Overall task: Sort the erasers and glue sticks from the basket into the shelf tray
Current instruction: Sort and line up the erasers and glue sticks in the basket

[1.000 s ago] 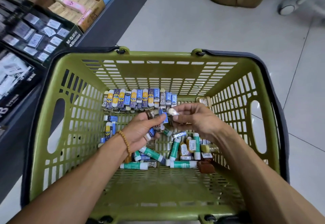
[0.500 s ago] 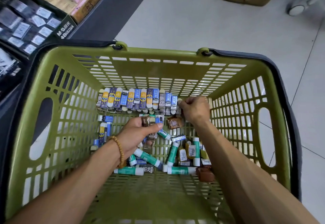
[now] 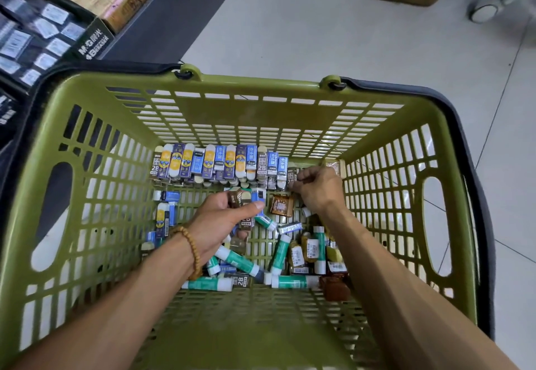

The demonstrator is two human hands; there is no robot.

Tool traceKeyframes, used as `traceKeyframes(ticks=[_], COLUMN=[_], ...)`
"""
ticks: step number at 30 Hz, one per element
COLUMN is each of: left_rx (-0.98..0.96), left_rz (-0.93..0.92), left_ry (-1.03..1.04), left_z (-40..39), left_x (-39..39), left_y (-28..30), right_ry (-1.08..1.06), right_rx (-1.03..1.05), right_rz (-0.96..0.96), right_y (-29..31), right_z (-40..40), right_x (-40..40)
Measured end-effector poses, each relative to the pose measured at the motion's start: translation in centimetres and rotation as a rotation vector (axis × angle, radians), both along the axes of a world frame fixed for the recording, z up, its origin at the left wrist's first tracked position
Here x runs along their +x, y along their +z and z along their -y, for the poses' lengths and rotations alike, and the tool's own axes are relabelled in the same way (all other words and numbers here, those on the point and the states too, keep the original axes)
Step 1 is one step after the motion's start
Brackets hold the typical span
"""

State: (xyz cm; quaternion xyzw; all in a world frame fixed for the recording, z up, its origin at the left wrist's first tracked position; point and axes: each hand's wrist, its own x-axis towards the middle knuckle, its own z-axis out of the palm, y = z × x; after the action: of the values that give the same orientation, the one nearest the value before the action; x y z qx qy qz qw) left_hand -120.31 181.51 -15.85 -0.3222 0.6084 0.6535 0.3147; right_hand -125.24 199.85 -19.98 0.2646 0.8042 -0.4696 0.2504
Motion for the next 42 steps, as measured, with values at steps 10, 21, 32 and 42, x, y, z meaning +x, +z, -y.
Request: traceKeyframes(ticks=[10,21,32,42], left_rx=[-0.014,-0.002,-0.038,-0.047], left_rz=[-0.009,-0.043,0.033,0.013], left_ry=[-0.004,-0.096,-0.030,-0.069], left_z=[0.0,-2.0,-0.4,-0.6], left_x=[0.0,-0.8,-0.3,-0.2], left_y=[-0.1,-0.4,-0.1,-0.5], right_ry=[0.080,0.028,-0.066,0.026], right_rx=[0.126,-0.444,0.027,0.129], right_rz=[-0.117,0.112,-0.073,-0.195], right_y=[-0.4,6.3,1.4,1.0], right_z=[0.2,0.2,0.2,-0.2], right_x=[0.6,2.8,-0.5,0.4])
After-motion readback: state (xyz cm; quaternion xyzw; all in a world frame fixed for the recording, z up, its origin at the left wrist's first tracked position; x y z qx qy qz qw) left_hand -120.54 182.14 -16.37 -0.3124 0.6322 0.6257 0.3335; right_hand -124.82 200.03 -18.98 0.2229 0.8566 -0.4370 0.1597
